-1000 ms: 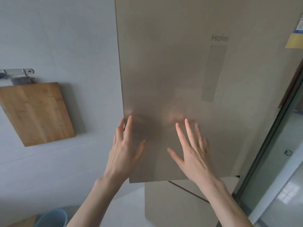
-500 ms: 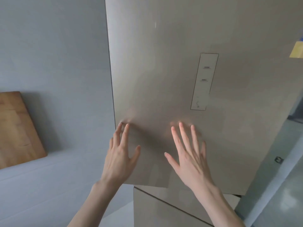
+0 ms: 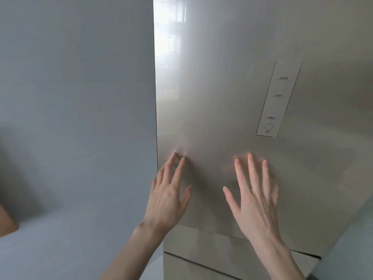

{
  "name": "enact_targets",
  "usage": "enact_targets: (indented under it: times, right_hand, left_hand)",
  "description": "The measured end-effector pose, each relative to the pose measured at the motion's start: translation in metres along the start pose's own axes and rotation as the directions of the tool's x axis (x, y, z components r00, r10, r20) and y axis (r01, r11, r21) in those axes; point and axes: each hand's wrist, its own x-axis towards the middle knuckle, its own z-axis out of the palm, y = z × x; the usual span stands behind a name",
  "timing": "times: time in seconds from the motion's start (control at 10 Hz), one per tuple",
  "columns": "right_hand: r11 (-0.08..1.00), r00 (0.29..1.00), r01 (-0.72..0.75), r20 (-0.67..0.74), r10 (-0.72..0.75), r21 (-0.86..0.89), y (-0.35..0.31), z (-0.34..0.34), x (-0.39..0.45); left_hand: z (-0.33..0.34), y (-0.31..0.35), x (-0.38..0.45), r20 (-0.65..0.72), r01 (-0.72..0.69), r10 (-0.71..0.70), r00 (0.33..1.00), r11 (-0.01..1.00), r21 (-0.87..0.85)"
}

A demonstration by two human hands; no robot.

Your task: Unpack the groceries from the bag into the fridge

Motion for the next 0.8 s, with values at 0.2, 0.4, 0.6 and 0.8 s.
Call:
enact_targets:
  times: [0.2,0.4,0.6,0.8]
  right_hand:
    - [0.997,0.999,-0.042,-0.006,0.042,-0.062,-0.001,0.017,0.013]
    - [0.993,0.998,-0.056,-0.027,0.053,-0.099,-0.001,0.027,0.016]
    - [0.998,0.99,0.06,-0.127,-0.056,0.028,0.003,0.022,0.019]
    - [0.92,0.957,0.252,-0.219,-0.19,0.3,0.007,-0.003,0.036]
  left_hand:
    - [0.021,-0.013,0.024,0.047,-0.03,0.03,0.998,1.0,0.002]
    - [0.032,-0.011,0.034,0.025,-0.03,0.029,0.999,0.999,0.039]
    - [0.025,-0.007,0.028,0.061,-0.002,-0.002,0.998,0.997,0.071]
    - [-0.005,0.014,0.012,-0.049,0.091,-0.085,0.995,0.989,0.12]
